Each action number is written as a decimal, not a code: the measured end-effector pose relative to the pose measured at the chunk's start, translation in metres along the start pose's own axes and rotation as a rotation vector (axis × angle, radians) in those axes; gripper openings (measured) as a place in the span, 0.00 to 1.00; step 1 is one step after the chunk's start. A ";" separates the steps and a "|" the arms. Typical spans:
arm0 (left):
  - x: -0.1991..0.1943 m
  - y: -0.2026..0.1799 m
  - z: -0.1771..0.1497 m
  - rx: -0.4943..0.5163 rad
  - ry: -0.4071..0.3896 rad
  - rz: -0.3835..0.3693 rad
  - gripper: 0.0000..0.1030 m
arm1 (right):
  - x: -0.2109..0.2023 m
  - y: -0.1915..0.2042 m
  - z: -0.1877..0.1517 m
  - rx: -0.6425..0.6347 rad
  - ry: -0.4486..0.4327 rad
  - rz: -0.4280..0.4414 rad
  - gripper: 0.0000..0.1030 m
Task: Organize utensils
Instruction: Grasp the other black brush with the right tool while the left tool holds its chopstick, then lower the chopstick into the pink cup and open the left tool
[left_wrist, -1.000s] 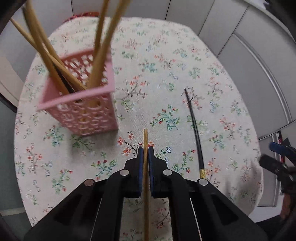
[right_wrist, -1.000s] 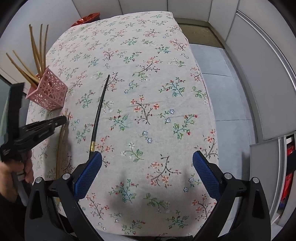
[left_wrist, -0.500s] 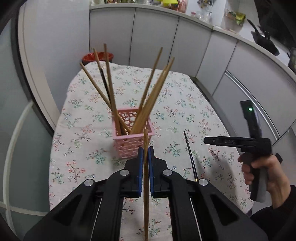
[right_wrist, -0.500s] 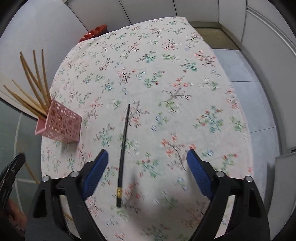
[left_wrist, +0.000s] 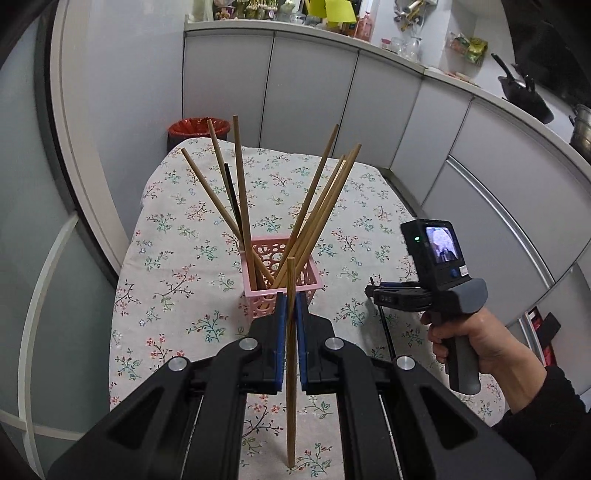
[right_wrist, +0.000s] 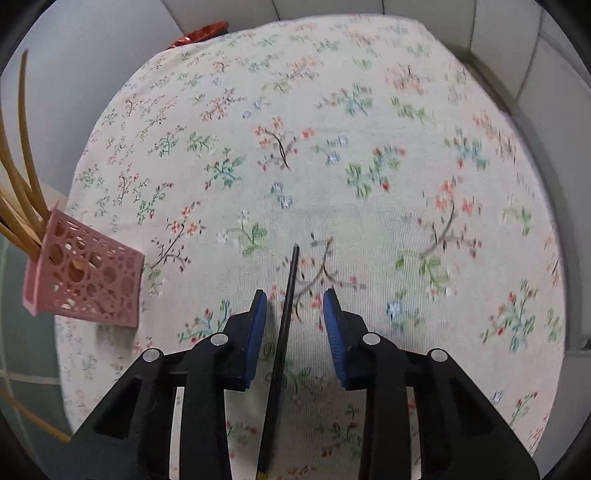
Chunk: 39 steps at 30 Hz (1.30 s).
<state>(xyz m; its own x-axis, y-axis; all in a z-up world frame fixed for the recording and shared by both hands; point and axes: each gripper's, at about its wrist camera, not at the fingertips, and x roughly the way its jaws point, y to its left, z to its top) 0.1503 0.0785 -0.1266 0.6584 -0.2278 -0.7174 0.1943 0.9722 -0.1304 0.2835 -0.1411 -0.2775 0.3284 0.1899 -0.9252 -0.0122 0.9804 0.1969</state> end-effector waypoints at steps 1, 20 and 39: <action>0.000 -0.001 0.000 0.000 -0.001 0.003 0.05 | 0.001 0.004 0.001 -0.024 -0.001 -0.022 0.26; -0.027 -0.006 0.006 -0.005 -0.108 0.024 0.05 | -0.061 0.024 -0.020 -0.141 -0.161 -0.042 0.03; -0.100 0.014 0.043 -0.146 -0.519 0.036 0.05 | -0.207 0.033 -0.044 -0.136 -0.560 0.110 0.03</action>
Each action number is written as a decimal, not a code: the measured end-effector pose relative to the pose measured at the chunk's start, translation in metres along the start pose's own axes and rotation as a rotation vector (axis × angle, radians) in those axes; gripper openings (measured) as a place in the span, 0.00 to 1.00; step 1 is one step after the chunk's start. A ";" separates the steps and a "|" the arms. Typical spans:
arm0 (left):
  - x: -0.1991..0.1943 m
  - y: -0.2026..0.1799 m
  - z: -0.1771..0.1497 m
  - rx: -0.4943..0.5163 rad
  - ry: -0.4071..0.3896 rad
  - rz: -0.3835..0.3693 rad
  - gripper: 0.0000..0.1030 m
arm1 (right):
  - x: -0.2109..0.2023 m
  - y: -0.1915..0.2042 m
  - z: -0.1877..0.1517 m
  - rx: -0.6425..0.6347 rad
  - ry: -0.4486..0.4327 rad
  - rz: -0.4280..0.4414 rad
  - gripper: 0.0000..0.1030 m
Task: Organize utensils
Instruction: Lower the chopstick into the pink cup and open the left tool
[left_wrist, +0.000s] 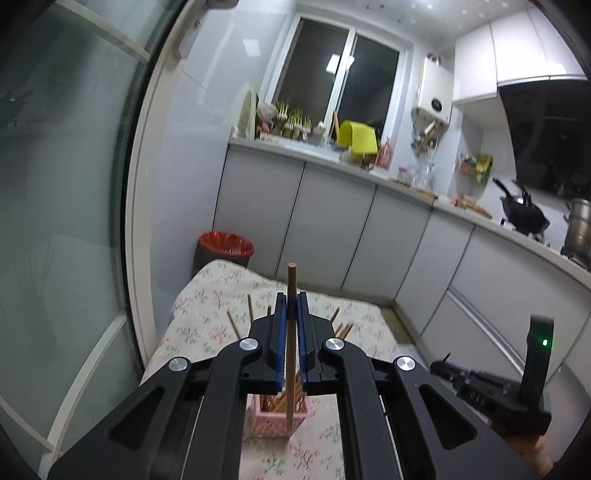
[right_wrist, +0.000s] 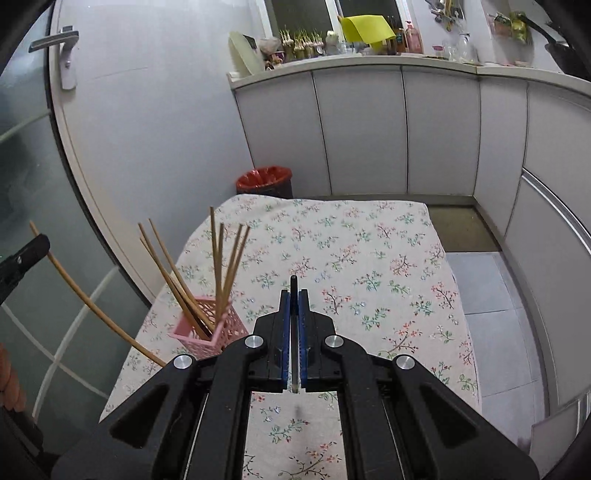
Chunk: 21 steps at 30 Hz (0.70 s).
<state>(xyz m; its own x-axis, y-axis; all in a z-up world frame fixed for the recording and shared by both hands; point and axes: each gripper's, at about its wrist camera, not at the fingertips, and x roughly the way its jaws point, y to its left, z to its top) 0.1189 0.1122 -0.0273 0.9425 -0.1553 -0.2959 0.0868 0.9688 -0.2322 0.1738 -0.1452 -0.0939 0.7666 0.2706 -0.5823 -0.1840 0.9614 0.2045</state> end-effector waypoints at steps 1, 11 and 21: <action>0.001 -0.002 0.001 0.005 -0.020 0.005 0.05 | -0.003 0.001 0.000 0.002 -0.004 0.004 0.03; 0.042 -0.011 -0.006 0.067 -0.020 0.073 0.05 | -0.001 0.004 -0.002 0.011 -0.005 0.024 0.03; 0.098 -0.005 -0.029 0.079 0.143 0.112 0.06 | -0.002 0.007 -0.004 0.016 -0.001 0.031 0.03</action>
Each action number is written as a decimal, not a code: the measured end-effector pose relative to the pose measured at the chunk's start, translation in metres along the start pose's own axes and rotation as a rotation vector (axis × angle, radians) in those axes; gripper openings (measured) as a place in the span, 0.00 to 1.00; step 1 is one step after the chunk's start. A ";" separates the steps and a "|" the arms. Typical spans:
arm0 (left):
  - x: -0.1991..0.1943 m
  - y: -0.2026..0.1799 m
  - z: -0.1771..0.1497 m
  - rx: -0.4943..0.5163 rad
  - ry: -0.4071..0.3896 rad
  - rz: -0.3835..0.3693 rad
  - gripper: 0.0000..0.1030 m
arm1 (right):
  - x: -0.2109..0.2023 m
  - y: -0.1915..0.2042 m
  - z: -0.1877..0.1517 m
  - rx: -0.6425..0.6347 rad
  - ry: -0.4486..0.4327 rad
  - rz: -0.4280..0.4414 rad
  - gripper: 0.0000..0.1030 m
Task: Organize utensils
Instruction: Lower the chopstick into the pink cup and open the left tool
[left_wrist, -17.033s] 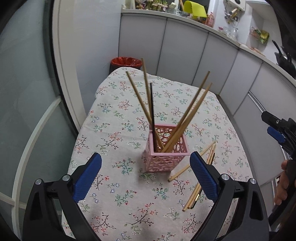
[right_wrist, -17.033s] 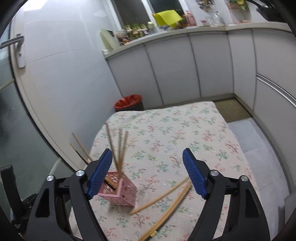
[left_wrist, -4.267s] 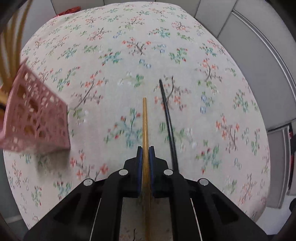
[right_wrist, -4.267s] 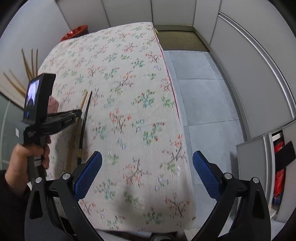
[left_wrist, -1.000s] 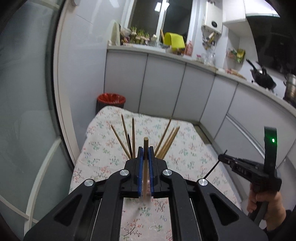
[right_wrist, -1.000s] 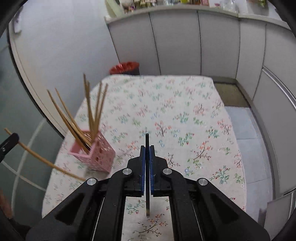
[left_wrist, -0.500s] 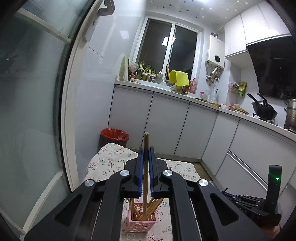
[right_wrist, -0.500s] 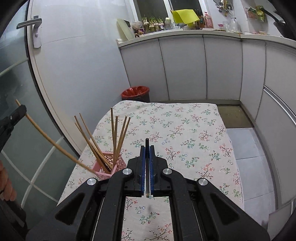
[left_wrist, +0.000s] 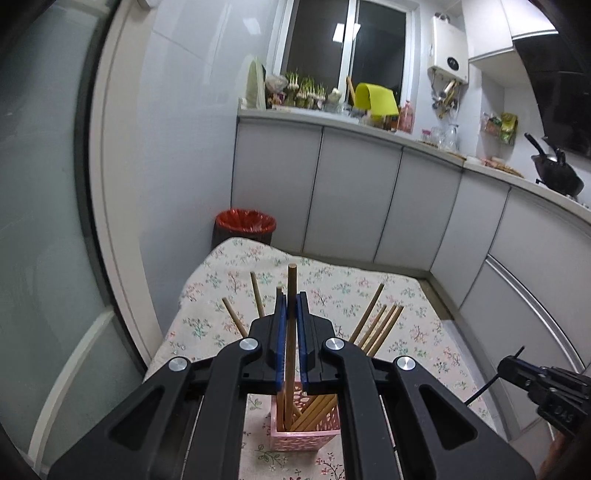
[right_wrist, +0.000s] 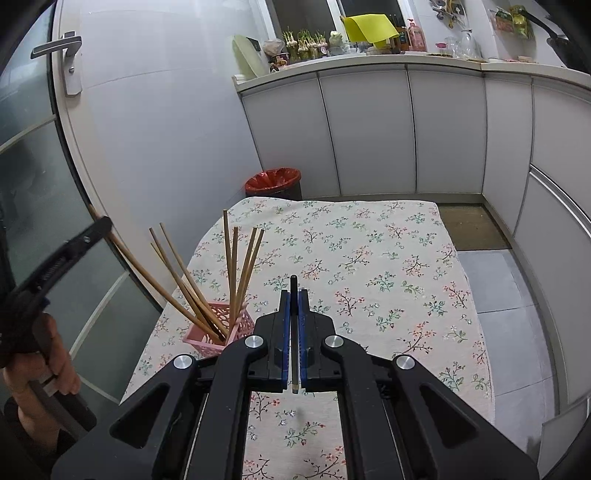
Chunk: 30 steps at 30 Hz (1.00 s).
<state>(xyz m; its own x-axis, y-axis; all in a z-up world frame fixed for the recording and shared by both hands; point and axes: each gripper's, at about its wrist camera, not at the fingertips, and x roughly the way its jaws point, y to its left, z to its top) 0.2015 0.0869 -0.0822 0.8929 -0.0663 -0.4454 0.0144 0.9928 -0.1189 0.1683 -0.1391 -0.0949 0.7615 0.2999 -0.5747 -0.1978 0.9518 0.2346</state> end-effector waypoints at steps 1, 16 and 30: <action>0.006 0.001 -0.002 -0.006 0.017 -0.012 0.07 | 0.000 0.000 0.000 0.000 0.000 0.000 0.03; -0.024 0.039 -0.025 -0.052 0.155 0.045 0.61 | -0.020 0.029 0.026 0.029 -0.099 0.112 0.03; -0.012 0.058 -0.051 -0.013 0.309 0.070 0.79 | 0.039 0.074 0.027 -0.018 -0.036 0.067 0.03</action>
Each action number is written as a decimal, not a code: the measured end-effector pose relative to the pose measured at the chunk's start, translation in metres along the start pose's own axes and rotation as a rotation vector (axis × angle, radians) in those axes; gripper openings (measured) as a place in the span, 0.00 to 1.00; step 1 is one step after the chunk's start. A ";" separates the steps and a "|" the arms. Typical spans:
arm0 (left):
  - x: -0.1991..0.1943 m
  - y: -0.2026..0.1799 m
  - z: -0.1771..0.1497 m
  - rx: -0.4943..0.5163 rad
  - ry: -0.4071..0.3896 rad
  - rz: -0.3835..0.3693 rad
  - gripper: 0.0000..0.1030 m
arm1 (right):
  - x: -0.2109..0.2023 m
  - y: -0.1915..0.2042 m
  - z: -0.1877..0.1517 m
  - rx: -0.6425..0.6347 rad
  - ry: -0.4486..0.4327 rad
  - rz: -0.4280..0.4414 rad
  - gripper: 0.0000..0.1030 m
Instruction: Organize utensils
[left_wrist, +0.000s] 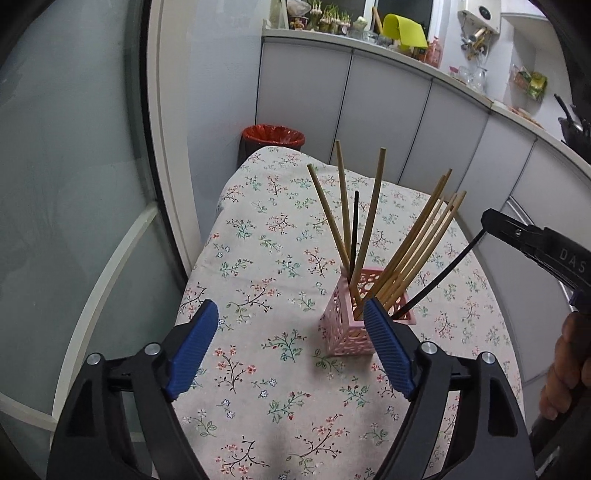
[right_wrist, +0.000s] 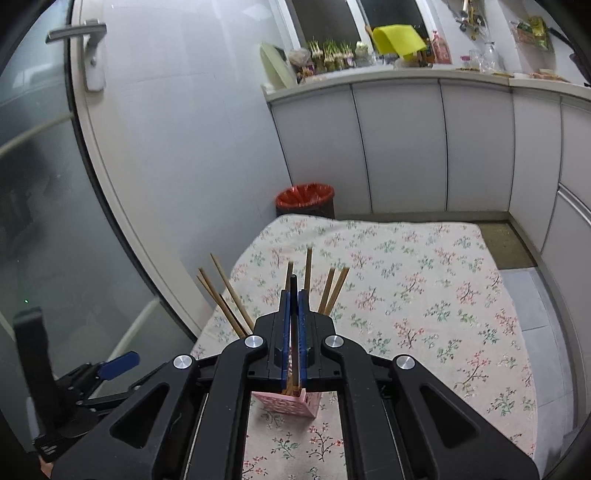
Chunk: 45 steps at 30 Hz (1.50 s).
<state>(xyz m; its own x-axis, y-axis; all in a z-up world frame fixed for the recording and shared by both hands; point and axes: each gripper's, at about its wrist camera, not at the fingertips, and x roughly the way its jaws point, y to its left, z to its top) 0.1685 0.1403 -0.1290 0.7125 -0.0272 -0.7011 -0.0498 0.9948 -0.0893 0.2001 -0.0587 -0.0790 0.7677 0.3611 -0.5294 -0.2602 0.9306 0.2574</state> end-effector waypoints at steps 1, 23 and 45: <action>0.000 -0.001 0.000 0.007 0.002 0.004 0.82 | 0.009 0.000 -0.003 0.000 0.026 0.007 0.03; -0.105 -0.084 -0.029 0.084 -0.075 0.023 0.93 | -0.119 -0.047 -0.020 0.011 0.016 -0.162 0.92; -0.133 -0.106 -0.048 0.065 -0.124 0.050 0.93 | -0.175 -0.061 -0.054 0.000 0.051 -0.249 0.93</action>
<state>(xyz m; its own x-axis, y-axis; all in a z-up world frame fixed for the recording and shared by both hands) 0.0450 0.0333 -0.0602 0.7917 0.0311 -0.6101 -0.0453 0.9989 -0.0078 0.0498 -0.1753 -0.0454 0.7774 0.1229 -0.6169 -0.0665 0.9913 0.1136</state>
